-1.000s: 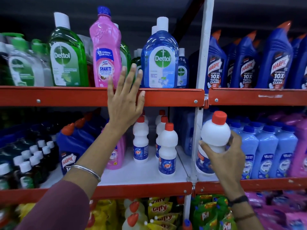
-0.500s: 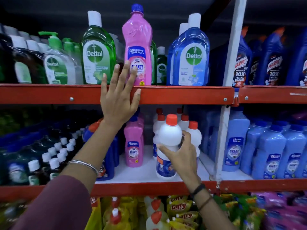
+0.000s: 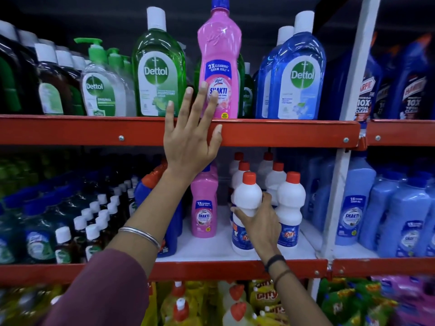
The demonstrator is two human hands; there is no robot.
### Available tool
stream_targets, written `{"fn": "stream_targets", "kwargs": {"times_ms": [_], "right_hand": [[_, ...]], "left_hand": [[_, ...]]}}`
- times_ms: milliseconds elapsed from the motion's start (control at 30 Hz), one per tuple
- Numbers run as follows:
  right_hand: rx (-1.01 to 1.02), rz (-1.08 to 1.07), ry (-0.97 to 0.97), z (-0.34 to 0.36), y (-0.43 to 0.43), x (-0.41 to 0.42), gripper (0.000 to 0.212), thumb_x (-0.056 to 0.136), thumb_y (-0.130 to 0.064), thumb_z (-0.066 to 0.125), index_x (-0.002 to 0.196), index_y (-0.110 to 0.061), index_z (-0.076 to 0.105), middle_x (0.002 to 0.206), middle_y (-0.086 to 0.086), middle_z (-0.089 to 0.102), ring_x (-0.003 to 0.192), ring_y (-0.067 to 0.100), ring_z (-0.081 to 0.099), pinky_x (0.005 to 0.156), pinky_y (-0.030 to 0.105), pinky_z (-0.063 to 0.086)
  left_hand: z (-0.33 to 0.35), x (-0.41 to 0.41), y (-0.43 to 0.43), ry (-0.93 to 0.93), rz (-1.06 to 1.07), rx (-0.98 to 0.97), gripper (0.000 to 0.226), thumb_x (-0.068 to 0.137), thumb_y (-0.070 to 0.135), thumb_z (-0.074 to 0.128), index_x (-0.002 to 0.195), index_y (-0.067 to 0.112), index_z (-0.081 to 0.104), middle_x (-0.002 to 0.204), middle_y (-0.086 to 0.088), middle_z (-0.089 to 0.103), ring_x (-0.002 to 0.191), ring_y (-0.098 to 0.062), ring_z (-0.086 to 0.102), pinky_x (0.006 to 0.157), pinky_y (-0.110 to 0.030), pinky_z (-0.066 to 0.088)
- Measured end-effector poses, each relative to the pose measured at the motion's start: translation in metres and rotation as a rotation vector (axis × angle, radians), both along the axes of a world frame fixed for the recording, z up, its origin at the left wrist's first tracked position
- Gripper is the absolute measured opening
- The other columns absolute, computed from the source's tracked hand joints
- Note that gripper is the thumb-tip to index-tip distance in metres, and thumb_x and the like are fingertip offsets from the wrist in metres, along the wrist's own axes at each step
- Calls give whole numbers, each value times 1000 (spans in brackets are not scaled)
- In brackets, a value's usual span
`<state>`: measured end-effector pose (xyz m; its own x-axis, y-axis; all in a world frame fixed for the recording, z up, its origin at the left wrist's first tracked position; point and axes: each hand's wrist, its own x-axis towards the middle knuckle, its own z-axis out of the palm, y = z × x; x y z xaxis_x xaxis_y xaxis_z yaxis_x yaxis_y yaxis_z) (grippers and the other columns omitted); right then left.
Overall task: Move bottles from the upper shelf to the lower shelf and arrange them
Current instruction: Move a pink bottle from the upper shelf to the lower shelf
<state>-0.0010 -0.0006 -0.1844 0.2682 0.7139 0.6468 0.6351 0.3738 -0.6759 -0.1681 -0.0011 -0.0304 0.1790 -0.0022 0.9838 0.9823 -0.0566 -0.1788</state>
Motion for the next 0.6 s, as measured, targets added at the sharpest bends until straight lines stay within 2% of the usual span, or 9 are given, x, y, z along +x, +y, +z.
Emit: {"fn": "stream_targets", "kwargs": {"times_ms": [200, 300, 433, 500, 600], "right_hand": [[4, -46, -33, -3, 1, 0, 75, 68, -54, 72, 123, -14, 41, 115, 12, 66, 101, 34, 63, 67, 43, 53], [-20, -22, -57, -2, -2, 4, 78, 67, -60, 69, 125, -16, 40, 115, 10, 66, 101, 32, 63, 63, 38, 50], [-21, -21, -72, 14, -26, 16, 97, 57, -81, 54, 128, -17, 39, 124, 7, 57, 110, 31, 56, 68, 39, 48], [125, -54, -36, 38, -49, 19, 93, 58, -81, 52, 127, -20, 41, 124, 1, 52, 110, 24, 54, 69, 34, 47], [502, 90, 122, 94, -85, 14, 61, 70, -59, 64, 115, -20, 50, 110, -8, 52, 96, 8, 52, 76, 14, 42]], "left_hand": [[0, 1, -2, -6, -1, -26, 56, 99, 42, 35, 150, 20, 30, 156, -6, 33, 145, -25, 29, 116, -51, 23], [-1, 2, -4, -13, -3, -54, 56, 99, 42, 36, 150, 20, 29, 157, -6, 32, 145, -25, 28, 116, -51, 22], [1, -1, -14, -4, -67, -130, 55, 100, 41, 33, 150, 20, 29, 158, -5, 29, 147, -23, 24, 118, -48, 18], [0, -9, -20, -35, -126, -149, 55, 100, 42, 28, 150, 20, 29, 159, -4, 26, 148, -20, 21, 118, -46, 17], [3, -26, -27, -109, -139, -147, 57, 99, 43, 26, 151, 20, 27, 160, -3, 23, 148, -18, 17, 118, -43, 14]]}}
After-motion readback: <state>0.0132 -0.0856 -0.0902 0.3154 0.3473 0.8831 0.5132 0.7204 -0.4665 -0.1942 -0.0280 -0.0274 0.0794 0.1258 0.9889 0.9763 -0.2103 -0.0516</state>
